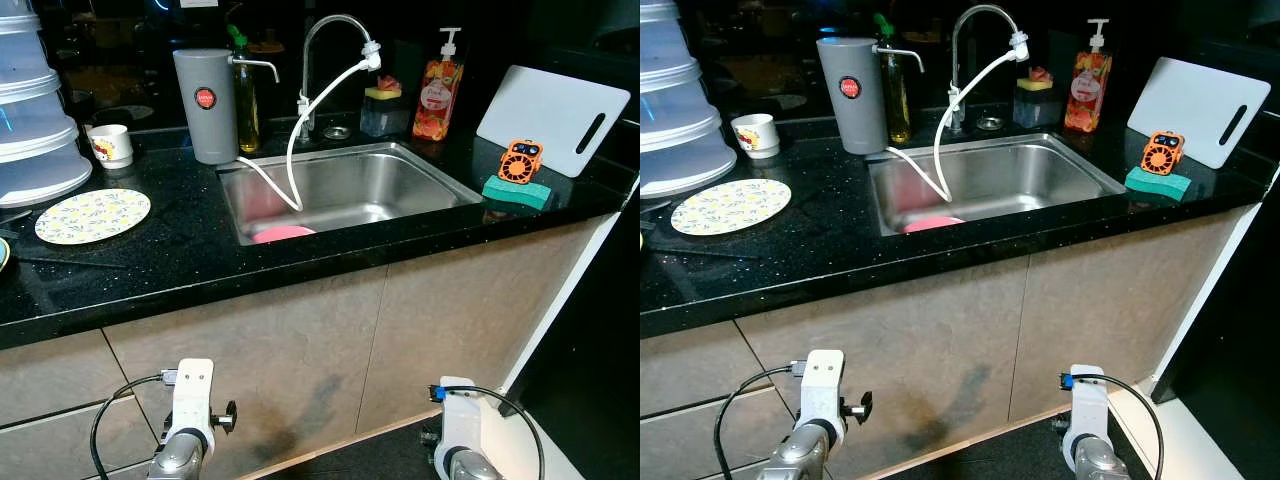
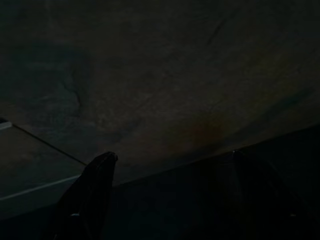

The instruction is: Kitchen organization

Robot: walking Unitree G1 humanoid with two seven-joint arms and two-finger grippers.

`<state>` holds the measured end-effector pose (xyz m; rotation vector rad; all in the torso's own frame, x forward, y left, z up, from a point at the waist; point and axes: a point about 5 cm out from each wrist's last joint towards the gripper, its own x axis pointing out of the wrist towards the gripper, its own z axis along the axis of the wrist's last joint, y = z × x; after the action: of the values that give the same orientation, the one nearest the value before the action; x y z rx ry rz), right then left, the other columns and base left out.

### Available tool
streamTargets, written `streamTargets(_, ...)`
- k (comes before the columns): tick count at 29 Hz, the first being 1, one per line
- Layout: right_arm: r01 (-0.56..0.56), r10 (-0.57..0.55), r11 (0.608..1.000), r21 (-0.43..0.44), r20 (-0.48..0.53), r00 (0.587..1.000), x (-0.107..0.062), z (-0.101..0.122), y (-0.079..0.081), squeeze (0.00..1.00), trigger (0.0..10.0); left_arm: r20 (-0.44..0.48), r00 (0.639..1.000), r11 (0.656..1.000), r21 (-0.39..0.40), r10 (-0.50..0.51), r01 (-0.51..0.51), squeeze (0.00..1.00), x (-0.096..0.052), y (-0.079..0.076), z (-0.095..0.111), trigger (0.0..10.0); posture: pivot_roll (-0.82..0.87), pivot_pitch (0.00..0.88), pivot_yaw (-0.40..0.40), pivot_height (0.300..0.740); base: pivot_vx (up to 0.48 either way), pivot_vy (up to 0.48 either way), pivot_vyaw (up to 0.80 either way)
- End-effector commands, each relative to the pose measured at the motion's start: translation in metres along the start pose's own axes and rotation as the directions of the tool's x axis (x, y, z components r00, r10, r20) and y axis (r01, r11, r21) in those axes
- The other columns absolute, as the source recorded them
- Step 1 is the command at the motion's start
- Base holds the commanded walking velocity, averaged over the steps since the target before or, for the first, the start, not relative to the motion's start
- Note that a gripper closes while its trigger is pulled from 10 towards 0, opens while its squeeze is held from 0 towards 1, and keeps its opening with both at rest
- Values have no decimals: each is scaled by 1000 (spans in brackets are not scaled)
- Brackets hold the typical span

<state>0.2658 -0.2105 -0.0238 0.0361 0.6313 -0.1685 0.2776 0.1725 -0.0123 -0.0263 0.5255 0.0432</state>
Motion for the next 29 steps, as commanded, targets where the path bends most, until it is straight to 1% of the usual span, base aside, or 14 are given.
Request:
streamTargets(1,10,-11,1000,21,15,1000,0,1,0,0,10000,-29,1000,1000,-20,9,-9,0,-1,1,-6,10000,-159,0,60,740,0,0,0)
streamTargets(8,32,-33,999,22,17,999,-1,0,-3,0,10000,-34,999,1000,5,-15,15,0,0,-2,-5,10000,-179,6,78,740,0,0,0)
streamTargets(10,39,-40,999,32,41,998,-1,2,-5,0,10000,-28,999,999,39,-27,28,0,1,-4,-3,10000,-177,9,68,740,0,0,0)
streamTargets(11,39,-40,999,32,41,998,-1,2,-5,0,10000,-28,999,999,39,-27,28,0,1,-4,-3,10000,-177,9,68,740,0,0,0)
streamTargets(14,14,-15,999,29,49,999,-2,2,-2,0,10000,-18,999,998,44,-32,33,0,1,-6,-2,10000,-174,8,66,740,0,0,0)
streamTargets(16,-2,1,1000,8,49,999,-1,3,1,0,10000,-19,999,998,48,-30,31,0,1,-5,-3,10000,-175,8,64,740,0,0,0)
streamTargets(17,-14,15,999,-32,38,999,0,4,5,0,10000,-27,999,999,45,-22,23,0,-1,-3,-7,10000,-172,12,42,740,0,0,0)
streamTargets(19,-14,16,999,-40,34,999,0,5,6,0,10000,-30,999,999,43,-18,19,0,-1,-3,-8,10000,-172,12,42,740,0,0,0)
streamTargets(20,-14,16,999,-47,29,999,1,5,6,0,10000,-33,999,999,38,-12,13,0,-2,-2,-9,10000,-172,13,30,740,0,0,0)
streamTargets(21,-18,19,998,-58,22,1000,1,5,5,0,10000,-35,999,999,35,-4,5,0,-3,-2,-11,10000,-172,19,-7,740,0,0,0)
streamTargets(22,-20,21,998,-63,19,1000,1,5,5,0,10000,-34,999,999,35,-1,2,0,-3,-2,-12,10000,-172,19,-7,740,0,0,0)
streamTargets(23,-26,28,997,-72,17,999,1,4,5,0,10000,-31,1000,999,36,3,-2,0,-4,-2,-13,10000,-175,23,-33,740,0,0,0)
streamTargets(24,-26,28,997,-72,17,999,1,4,5,0,10000,-31,1000,999,36,3,-2,0,-4,-2,-13,10000,-175,23,-33,740,0,0,0)
streamTargets(29,-55,56,992,-116,4,998,1,4,3,0,10000,-21,999,999,15,36,-35,0,-8,-4,-20,10000,-174,36,-92,740,0,0,0)
